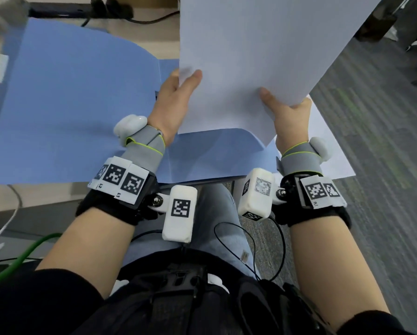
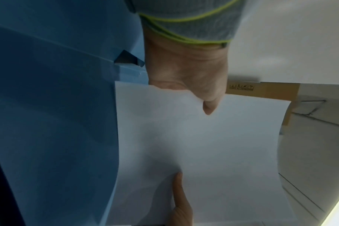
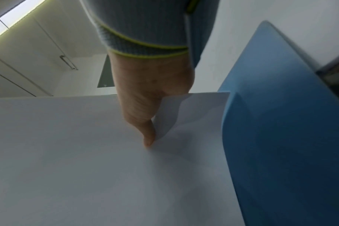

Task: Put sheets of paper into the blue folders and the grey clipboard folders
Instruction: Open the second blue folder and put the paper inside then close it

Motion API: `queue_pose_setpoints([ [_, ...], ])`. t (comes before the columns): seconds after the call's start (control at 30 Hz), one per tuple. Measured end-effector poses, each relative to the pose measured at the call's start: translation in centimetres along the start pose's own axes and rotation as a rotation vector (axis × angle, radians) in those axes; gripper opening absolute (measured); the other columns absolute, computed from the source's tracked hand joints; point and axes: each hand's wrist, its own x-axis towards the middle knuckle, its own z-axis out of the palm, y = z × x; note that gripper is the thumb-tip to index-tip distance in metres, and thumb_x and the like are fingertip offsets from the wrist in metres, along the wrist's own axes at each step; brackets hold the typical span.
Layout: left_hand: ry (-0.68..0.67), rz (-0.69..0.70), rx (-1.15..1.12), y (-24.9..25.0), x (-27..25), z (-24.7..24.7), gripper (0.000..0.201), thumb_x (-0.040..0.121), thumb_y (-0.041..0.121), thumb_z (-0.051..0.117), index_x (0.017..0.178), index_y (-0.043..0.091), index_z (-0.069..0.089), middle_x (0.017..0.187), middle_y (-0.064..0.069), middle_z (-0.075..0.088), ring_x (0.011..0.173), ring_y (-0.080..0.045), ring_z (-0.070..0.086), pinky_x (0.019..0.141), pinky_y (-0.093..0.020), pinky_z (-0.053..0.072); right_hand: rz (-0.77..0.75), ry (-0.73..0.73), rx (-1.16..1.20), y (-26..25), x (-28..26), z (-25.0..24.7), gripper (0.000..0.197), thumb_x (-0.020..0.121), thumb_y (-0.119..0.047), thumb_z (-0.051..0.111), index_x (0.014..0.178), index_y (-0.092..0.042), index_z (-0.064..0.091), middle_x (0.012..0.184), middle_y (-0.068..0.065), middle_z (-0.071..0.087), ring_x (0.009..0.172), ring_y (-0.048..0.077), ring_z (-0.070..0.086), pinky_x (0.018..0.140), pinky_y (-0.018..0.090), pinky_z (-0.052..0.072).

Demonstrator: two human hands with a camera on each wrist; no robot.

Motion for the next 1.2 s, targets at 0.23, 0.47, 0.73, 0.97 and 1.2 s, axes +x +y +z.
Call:
queue_pose_setpoints([
  [0.23,0.170,0.005,0.220,0.3,0.7,-3.0,0.043,0.070,0.008,0.049,0.111,0.013,0.060,0.101,-0.001,0.063,0.092,-0.013,0.060,0.078,-0.023,0.050,-0.022,-0.076,-0.079,-0.3,0.3,-0.2,0.014,0.072,-0.008,0.074,0.066,-0.017,0.066,0.063,-0.010,0.065,0.063,0.013,0.057,0.064,0.026,0.050],
  [0.47,0.203,-0.046,1.016,-1.9,1.8,-4.6,0.018,0.081,0.017,0.060,0.094,0.007,0.069,0.099,-0.016,0.071,0.096,-0.035,0.064,0.076,-0.033,0.046,0.122,-0.048,-0.261,0.8,1.1,0.9,0.059,0.057,-0.024,0.080,0.104,0.006,0.060,0.097,0.014,0.067,0.076,0.020,0.064,0.066,0.028,0.055],
  [0.73,0.155,-0.113,1.113,-2.1,2.1,-5.7,0.017,0.070,0.002,0.056,0.077,0.018,0.057,0.074,-0.011,0.051,0.072,-0.021,0.040,0.068,-0.026,0.035,0.235,-0.107,-0.460,2.1,1.3,1.4,0.017,0.067,-0.011,0.077,0.074,-0.009,0.061,0.088,0.013,0.067,0.080,0.028,0.066,0.078,0.043,0.057],
  [0.97,0.210,-0.085,1.035,-1.7,1.3,-7.6,0.008,0.073,0.007,0.058,0.075,0.012,0.063,0.077,-0.019,0.060,0.072,-0.022,0.044,0.070,-0.031,0.040,0.281,-0.163,-0.449,3.0,0.6,2.8,0.035,0.076,-0.004,0.075,0.063,-0.017,0.044,0.067,-0.002,0.052,0.065,0.018,0.053,0.062,0.027,0.048],
  [1.2,0.257,-0.075,0.873,-2.3,0.8,-8.8,0.018,0.077,0.005,0.059,0.093,0.006,0.069,0.091,-0.019,0.072,0.080,-0.036,0.069,0.085,-0.043,0.055,0.330,-0.174,-0.497,4.5,0.9,3.8,0.044,0.068,-0.010,0.081,0.103,0.005,0.059,0.086,0.009,0.061,0.068,0.019,0.056,0.058,0.022,0.044],
])
